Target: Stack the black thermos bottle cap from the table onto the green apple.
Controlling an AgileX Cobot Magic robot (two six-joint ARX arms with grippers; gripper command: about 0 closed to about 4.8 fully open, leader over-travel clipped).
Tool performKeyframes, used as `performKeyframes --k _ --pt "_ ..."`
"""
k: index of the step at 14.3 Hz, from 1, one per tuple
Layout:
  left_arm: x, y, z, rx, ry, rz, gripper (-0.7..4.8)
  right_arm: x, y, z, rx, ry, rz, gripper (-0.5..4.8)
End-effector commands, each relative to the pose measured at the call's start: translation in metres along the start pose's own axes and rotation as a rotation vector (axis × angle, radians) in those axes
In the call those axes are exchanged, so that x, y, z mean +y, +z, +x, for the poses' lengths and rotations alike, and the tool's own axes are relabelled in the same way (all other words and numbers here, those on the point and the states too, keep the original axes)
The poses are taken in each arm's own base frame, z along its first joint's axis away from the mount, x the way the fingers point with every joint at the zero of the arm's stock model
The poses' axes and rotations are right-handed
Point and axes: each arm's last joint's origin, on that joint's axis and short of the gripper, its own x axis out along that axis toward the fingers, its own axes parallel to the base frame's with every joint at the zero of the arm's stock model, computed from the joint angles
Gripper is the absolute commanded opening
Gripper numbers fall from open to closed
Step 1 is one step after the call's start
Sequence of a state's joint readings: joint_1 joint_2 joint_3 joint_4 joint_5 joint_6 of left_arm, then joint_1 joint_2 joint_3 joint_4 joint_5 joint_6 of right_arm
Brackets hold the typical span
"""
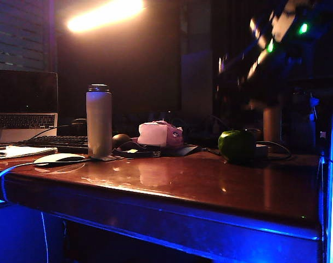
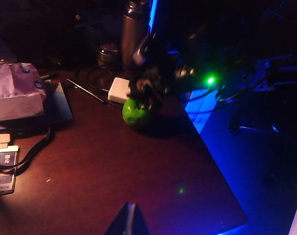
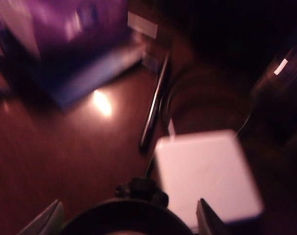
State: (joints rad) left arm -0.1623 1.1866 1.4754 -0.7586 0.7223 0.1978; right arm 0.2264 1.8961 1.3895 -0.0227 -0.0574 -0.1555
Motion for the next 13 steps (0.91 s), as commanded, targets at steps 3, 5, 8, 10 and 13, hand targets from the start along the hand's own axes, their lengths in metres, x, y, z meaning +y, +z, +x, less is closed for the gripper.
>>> performKeyframes --k 3,5,8,10,13 --pt "-0.001 0.003 -0.002 -0.015 0.001 0.017 -0.03 0.0 0.006 0.003 -0.033 0.012 -0.005 2.93" --pt "-0.001 0.002 -0.001 -0.015 0.0 0.017 -0.03 -0.001 0.015 0.001 -0.06 0.034 -0.007 2.93" --pt "-0.001 0.002 -0.001 -0.015 0.0 0.017 -0.03 -0.001 0.018 0.0 -0.067 0.034 -0.007 2.93" --pt "-0.001 0.002 -0.001 -0.015 0.0 0.017 -0.03 0.001 0.012 0.007 -0.038 0.047 -0.006 2.93" --pt "-0.001 0.003 -0.002 -0.015 0.0 0.017 -0.03 0.004 0.0 0.016 0.027 0.061 -0.003 2.93"
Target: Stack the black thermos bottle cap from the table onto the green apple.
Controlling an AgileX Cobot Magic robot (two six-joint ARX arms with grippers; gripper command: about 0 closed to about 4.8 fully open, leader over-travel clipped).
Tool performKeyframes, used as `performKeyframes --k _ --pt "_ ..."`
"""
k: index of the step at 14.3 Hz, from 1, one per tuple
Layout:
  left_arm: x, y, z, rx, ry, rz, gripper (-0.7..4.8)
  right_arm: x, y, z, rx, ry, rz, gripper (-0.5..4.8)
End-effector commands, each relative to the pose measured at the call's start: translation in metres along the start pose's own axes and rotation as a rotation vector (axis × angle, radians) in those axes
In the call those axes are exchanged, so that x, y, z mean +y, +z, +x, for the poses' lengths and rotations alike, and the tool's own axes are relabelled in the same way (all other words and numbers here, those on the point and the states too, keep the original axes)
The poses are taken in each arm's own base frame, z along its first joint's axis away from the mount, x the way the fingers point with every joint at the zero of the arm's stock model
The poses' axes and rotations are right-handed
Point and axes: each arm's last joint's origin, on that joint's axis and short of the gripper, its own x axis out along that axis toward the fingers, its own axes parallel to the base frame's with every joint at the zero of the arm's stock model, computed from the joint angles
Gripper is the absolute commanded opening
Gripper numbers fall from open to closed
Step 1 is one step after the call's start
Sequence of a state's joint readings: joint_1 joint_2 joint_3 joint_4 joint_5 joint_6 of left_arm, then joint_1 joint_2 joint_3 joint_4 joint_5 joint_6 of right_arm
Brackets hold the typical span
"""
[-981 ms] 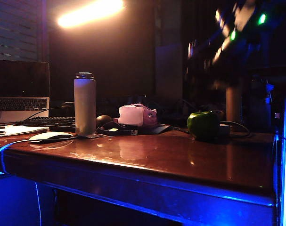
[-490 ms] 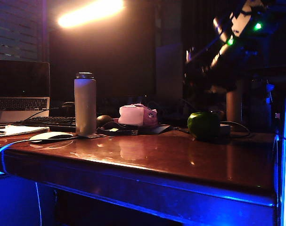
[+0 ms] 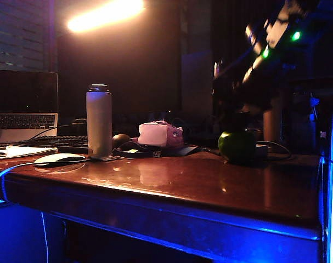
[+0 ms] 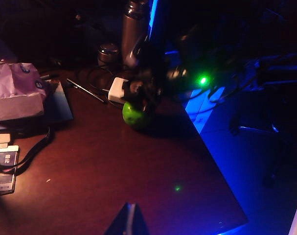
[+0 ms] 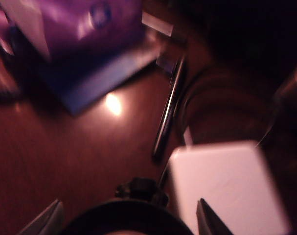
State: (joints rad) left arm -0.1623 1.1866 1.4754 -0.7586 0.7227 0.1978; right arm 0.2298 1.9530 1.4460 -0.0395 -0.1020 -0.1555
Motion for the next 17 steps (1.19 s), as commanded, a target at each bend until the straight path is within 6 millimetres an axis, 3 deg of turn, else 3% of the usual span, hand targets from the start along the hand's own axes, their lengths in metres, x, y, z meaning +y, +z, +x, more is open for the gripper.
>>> performKeyframes --k 1,6,11,17 --pt "-0.001 0.002 -0.001 -0.015 0.0 0.017 -0.03 0.002 -0.004 0.004 0.031 0.013 -0.001 2.93" --pt "-0.001 0.002 -0.001 -0.014 0.007 0.017 -0.03 0.002 -0.005 0.004 0.055 -0.012 -0.004 2.93" --pt "0.0 0.002 -0.001 -0.013 0.007 0.017 -0.03 0.002 0.006 -0.013 0.048 -0.013 -0.013 2.93" --pt "0.0 0.002 -0.001 -0.013 0.007 0.017 -0.03 0.001 0.011 -0.013 -0.005 -0.01 -0.017 2.93"
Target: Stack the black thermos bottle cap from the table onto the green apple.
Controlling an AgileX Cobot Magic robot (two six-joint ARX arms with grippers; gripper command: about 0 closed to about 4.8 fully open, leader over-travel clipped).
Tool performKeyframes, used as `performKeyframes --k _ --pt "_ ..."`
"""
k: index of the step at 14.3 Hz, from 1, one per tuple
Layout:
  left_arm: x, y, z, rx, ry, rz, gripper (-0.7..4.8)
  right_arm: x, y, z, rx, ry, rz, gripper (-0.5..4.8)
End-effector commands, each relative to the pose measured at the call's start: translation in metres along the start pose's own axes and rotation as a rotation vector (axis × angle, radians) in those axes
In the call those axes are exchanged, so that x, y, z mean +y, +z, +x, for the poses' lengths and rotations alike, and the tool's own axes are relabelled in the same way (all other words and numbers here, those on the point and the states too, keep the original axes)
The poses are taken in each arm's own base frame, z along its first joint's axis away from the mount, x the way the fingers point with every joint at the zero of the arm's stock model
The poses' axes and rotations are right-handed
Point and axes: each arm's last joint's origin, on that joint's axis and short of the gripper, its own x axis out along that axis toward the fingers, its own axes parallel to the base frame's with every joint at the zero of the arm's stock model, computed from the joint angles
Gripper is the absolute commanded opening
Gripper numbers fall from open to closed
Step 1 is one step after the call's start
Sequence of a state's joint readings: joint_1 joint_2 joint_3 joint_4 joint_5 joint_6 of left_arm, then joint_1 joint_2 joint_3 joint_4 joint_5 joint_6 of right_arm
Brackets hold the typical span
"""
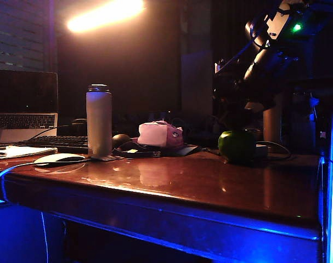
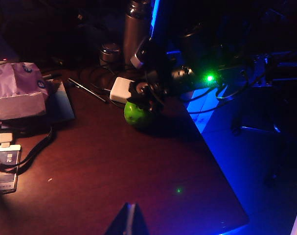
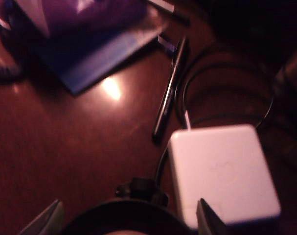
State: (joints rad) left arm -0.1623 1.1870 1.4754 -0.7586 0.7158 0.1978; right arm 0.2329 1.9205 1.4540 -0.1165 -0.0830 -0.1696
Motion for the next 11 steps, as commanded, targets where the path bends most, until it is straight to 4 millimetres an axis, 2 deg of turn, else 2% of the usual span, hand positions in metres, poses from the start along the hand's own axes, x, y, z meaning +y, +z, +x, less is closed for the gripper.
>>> performKeyframes --k 1,8,11 --pt "-0.001 0.002 -0.001 -0.015 0.001 0.017 -0.03 0.0 0.006 -0.002 -0.046 0.0 -0.005 2.93" --pt "-0.001 0.002 -0.001 -0.014 0.0 0.016 -0.03 0.003 -0.004 0.012 -0.021 0.025 -0.004 2.93" --pt "-0.001 0.002 -0.002 -0.012 -0.001 0.015 -0.03 0.003 -0.003 0.012 -0.025 0.023 -0.005 2.96"
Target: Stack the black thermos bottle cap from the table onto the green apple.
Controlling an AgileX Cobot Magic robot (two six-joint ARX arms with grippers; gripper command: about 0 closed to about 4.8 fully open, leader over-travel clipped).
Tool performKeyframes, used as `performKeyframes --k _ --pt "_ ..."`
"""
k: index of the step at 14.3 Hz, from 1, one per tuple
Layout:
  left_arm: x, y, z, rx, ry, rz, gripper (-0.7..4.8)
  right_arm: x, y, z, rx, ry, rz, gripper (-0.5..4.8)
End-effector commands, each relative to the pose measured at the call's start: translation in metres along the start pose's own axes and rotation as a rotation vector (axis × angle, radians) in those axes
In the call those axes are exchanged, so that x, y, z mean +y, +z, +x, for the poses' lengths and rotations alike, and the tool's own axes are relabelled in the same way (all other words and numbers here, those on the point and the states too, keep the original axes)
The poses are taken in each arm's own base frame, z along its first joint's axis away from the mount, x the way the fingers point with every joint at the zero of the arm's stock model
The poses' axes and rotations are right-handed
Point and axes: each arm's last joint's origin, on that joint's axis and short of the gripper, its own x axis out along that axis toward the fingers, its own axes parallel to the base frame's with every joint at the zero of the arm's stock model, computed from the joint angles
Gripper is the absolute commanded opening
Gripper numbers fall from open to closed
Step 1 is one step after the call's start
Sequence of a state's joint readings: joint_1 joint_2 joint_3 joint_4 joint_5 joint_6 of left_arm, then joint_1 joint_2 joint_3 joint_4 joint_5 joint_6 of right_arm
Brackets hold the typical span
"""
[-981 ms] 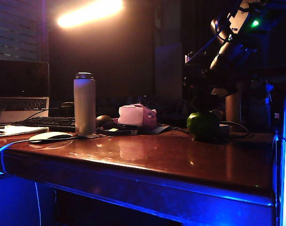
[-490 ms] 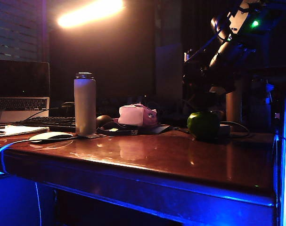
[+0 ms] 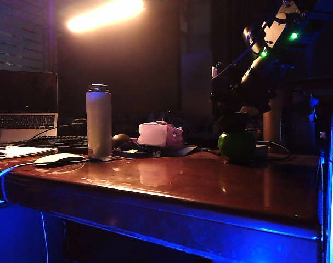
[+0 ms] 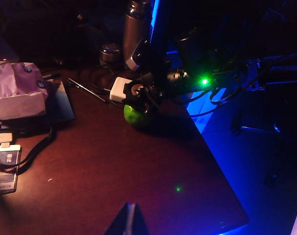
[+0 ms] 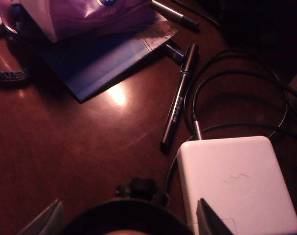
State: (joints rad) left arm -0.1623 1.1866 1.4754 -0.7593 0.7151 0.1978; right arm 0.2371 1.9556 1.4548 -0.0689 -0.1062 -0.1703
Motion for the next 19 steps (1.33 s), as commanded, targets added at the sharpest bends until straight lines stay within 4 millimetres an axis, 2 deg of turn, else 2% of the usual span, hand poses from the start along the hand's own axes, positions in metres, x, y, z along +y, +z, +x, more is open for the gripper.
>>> performKeyframes --k 1,9,10,11,15,19 --pt "-0.001 0.002 -0.001 -0.012 -0.001 0.015 -0.03 0.0 0.002 0.0 -0.008 -0.007 -0.001 2.96" --pt "-0.001 0.002 -0.001 -0.013 -0.001 0.015 -0.03 0.0 0.0 -0.001 0.014 -0.048 -0.018 3.02" --pt "-0.001 0.002 -0.001 -0.012 -0.001 0.014 -0.03 0.0 0.0 -0.001 0.014 -0.047 -0.018 4.08" --pt "-0.001 0.002 -0.001 -0.012 -0.001 0.015 -0.03 0.0 0.0 -0.001 0.014 -0.047 -0.018 4.79" --pt "-0.001 0.002 -0.001 -0.012 -0.001 0.014 -0.03 0.0 0.0 -0.001 0.018 -0.045 -0.022 4.79" --pt "-0.001 0.002 -0.001 -0.012 -0.001 0.015 -0.03 0.0 0.012 -0.014 -0.031 -0.04 -0.027 4.79"
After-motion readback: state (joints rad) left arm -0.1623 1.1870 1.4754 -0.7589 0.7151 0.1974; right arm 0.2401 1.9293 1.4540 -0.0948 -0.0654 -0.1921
